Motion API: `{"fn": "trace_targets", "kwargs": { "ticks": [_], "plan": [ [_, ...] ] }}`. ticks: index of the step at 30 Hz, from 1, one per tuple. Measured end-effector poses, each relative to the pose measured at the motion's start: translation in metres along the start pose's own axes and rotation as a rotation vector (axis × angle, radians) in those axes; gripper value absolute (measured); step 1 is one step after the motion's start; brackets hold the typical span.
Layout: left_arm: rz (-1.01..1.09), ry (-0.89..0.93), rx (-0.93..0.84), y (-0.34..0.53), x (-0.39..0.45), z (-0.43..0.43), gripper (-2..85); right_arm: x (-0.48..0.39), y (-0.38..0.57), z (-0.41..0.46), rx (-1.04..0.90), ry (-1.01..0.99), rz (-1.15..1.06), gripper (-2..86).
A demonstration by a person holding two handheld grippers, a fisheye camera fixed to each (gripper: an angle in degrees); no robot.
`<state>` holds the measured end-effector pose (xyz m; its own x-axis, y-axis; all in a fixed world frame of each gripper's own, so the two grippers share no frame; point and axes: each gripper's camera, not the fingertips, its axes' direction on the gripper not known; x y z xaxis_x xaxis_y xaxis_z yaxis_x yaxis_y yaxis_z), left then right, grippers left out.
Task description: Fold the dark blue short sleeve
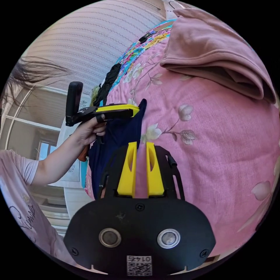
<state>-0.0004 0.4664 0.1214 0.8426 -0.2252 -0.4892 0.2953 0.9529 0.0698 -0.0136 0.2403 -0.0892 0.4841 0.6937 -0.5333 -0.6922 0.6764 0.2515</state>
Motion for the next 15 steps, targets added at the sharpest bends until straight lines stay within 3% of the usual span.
{"fn": "trace_targets", "kwargs": {
  "ticks": [4, 9, 15],
  "plan": [
    [-0.032, -0.049, 0.137, 0.001, -0.005, -0.013, -0.8, -0.017, -0.009, -0.008, 0.044, -0.004, 0.02, 0.2],
    [-0.122, 0.046, 0.136, 0.012, -0.034, 0.005, -0.4, -0.037, -0.023, -0.001, 0.02, 0.06, 0.041, -0.2],
    [-0.265, -0.018, 0.351, 0.121, -0.056, -0.093, 2.0, -0.086, -0.036, -0.004, 0.022, 0.14, 0.009, -0.1]
  ]
}}
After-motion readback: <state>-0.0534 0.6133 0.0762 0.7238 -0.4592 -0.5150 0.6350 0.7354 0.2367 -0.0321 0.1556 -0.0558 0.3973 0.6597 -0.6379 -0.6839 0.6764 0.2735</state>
